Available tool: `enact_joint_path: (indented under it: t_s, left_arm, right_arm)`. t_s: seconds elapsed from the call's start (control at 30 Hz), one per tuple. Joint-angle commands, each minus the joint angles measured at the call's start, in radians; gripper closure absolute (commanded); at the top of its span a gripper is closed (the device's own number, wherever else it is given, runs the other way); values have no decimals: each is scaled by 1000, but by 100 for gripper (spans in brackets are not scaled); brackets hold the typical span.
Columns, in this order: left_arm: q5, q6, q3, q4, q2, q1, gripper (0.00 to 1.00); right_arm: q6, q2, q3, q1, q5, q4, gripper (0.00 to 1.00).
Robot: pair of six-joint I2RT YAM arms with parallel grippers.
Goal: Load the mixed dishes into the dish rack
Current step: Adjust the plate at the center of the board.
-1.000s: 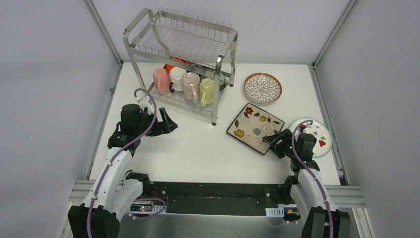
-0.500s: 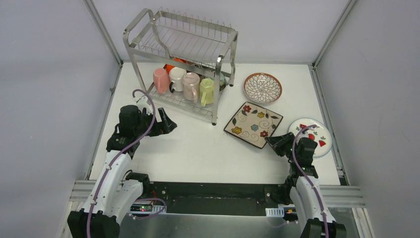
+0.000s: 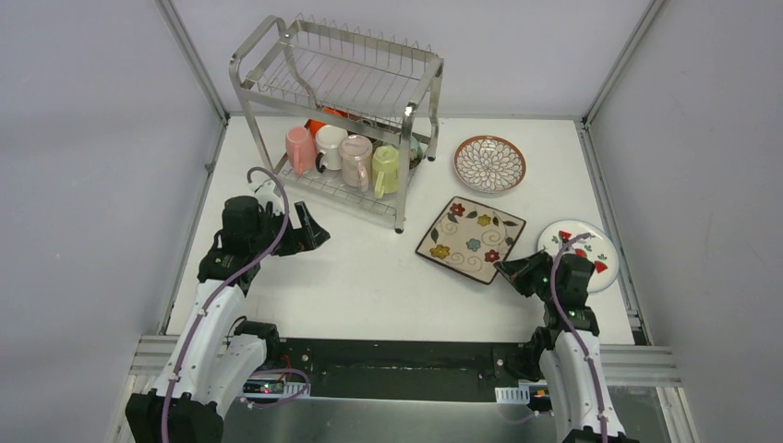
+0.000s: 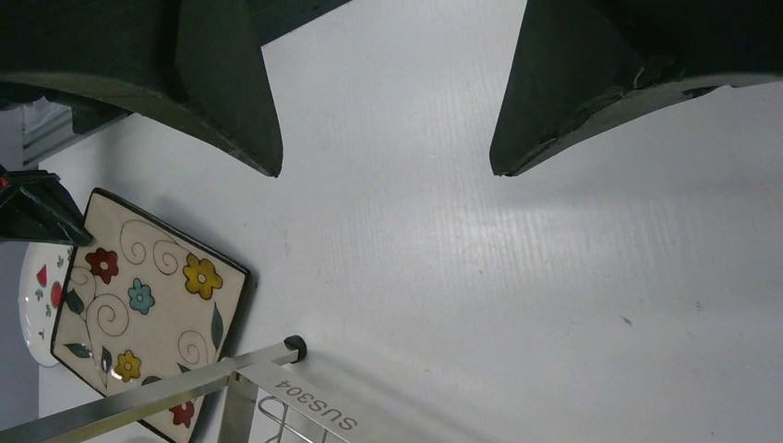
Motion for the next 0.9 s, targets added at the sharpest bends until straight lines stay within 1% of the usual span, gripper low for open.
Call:
enact_joint_path:
  t_s: [0.0, 0.07, 0.17, 0.27, 0.37, 0.43, 0.5, 0.63, 0.77, 0.87]
  left_arm:
    - [23, -105, 14, -17, -25, -8, 15]
    - [25, -167, -9, -17, -31, -8, 17]
    - [77, -203, -23, -16, -8, -8, 20]
    - [129, -220, -21, -16, 27, -8, 20]
    - [161, -262, -13, -15, 46, -8, 19]
    - [173, -279, -18, -7, 38, -10, 19]
    - [169, -279, -25, -4, 26, -13, 20]
    - [161, -278, -39, -6, 13, -14, 20]
    - [170, -304, -58, -6, 2, -14, 20]
    - [174, -335, -84, -6, 4, -15, 20]
  right_arm:
    - [-111, -38, 173, -1, -86, -235, 100]
    - [-116, -40, 210, -1, -116, -302, 100]
    - [-119, -48, 258, 0, -140, -395, 100]
    - [-138, -50, 281, 0, -208, -463, 100]
    - [-203, -40, 327, 6, -266, -587, 100]
    - [-235, -19, 347, 36, -282, -630, 100]
    - [-241, -15, 348, 68, -312, -620, 100]
    - [-222, -18, 361, 115, -250, -609, 100]
    - [-173, 44, 337, 214, -226, -541, 100]
    - [-126, 81, 321, 333, -165, -483, 100]
